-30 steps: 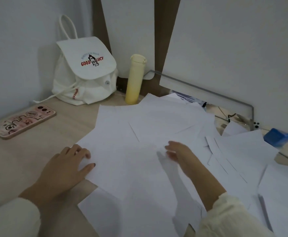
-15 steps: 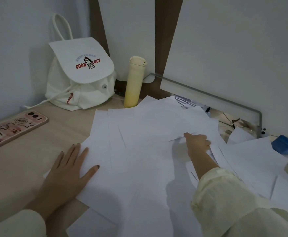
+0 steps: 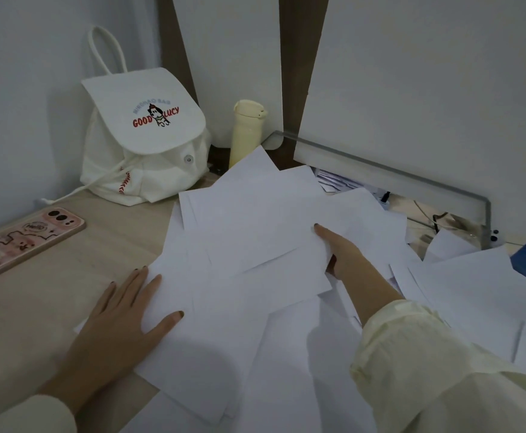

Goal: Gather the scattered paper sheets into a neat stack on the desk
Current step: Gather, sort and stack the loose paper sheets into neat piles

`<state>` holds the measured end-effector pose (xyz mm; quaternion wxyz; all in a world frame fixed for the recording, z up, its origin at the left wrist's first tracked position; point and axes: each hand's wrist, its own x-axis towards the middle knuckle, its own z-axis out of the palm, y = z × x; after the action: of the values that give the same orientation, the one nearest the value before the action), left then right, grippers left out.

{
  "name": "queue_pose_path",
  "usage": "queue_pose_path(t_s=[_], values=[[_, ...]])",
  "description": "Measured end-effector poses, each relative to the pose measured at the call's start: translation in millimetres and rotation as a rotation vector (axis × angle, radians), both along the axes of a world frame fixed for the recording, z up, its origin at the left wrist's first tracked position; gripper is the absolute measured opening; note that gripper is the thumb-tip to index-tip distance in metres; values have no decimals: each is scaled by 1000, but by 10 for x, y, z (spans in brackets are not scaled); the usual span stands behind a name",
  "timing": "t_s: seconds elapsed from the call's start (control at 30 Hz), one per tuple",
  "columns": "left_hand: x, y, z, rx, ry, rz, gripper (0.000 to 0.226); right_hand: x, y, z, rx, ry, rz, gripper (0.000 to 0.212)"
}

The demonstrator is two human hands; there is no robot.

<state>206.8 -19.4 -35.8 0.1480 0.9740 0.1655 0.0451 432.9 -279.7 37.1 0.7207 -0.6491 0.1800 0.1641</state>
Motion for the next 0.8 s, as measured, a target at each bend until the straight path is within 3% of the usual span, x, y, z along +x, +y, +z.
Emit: queue_pose_path(t_s=[0.17, 0.3, 0.47, 0.57, 0.7, 0.8], values=[[14, -30, 50, -98, -4, 58, 140, -111, 39, 193, -76, -317, -92, 41], [7, -51, 165, -133, 4, 146, 133, -189, -192, 457, 21, -469, -119, 42], [297, -62, 459, -174, 178, 282, 108, -333, -722, 367, 227, -295, -59, 62], [496, 17, 525, -351, 280, 325, 102, -533, -878, 205, 189, -178, -84, 39], [559, -14, 534, -369, 345, 318, 93, -794, -979, -69, 82, -152, -30, 42], [538, -95, 604, -426, 300, 258, 54, -912, -983, -158, 17, -151, 28, 38]])
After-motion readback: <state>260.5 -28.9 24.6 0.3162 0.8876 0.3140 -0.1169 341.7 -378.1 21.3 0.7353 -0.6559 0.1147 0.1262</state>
